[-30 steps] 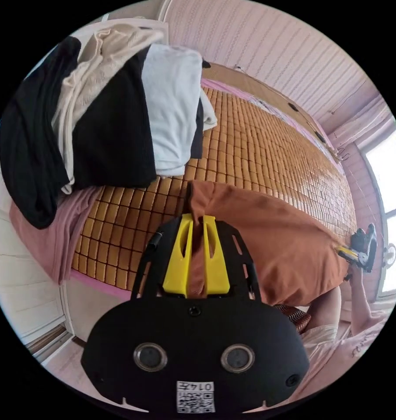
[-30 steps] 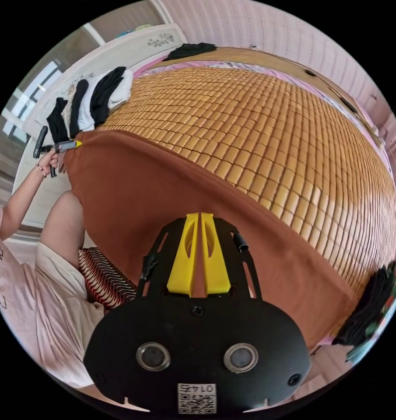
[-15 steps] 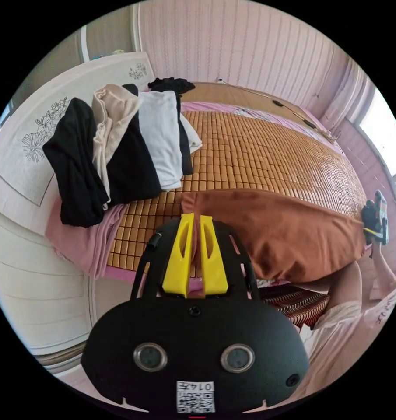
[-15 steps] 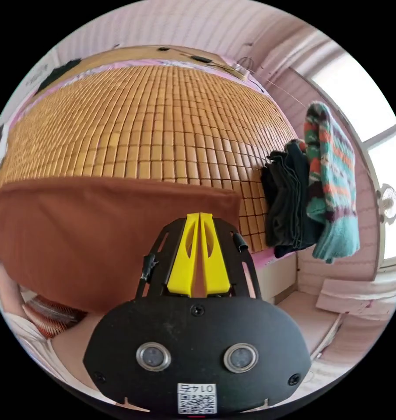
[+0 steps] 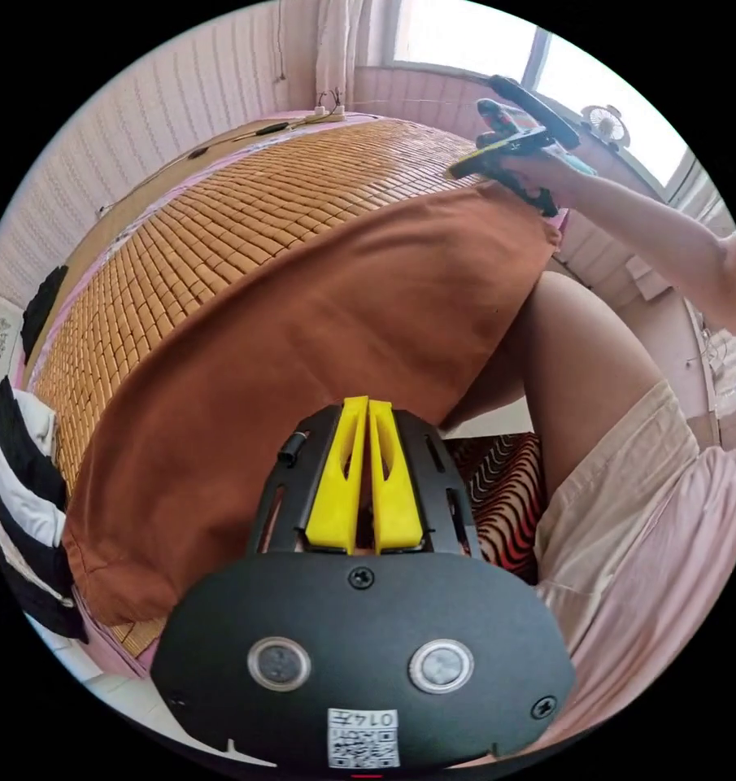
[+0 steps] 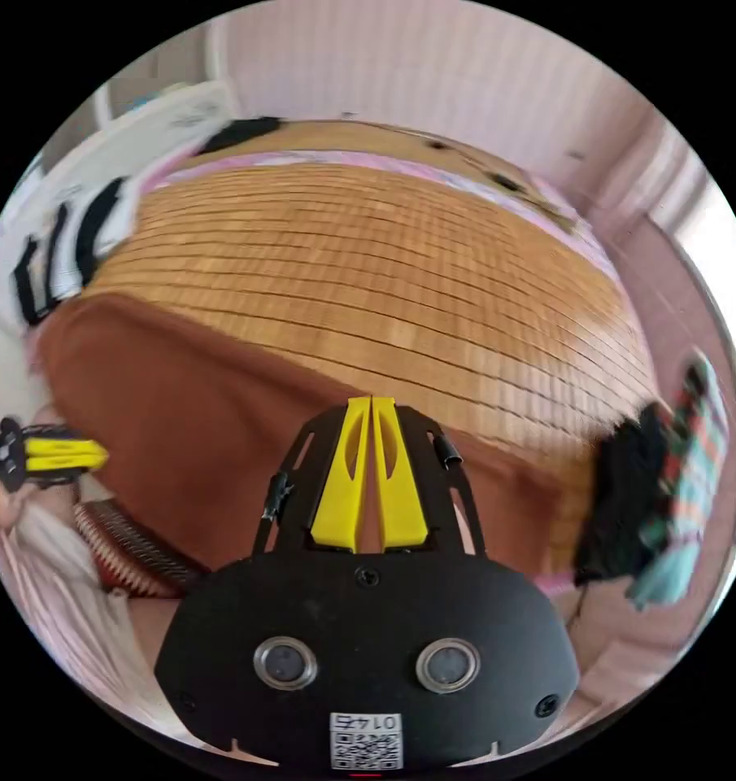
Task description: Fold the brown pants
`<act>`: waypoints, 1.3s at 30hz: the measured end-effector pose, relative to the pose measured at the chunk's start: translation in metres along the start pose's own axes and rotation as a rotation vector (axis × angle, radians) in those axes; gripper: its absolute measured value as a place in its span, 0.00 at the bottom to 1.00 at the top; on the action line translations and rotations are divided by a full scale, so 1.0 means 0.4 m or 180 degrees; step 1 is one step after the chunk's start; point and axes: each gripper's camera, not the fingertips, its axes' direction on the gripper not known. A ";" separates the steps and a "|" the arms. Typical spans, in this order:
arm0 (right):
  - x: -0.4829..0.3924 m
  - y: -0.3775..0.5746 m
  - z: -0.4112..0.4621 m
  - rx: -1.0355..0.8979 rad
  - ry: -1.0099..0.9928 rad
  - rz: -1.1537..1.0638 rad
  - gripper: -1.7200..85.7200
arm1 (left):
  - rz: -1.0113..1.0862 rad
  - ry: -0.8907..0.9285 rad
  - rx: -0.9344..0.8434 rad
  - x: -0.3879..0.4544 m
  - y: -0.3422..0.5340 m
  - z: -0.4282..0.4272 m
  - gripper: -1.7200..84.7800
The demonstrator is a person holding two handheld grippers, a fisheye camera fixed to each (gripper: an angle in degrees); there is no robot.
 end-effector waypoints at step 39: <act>-0.003 -0.142 -0.026 -0.0734 -0.0252 -0.1009 0.01 | 0.1052 0.0221 -0.0366 0.202 -0.230 0.240 0.01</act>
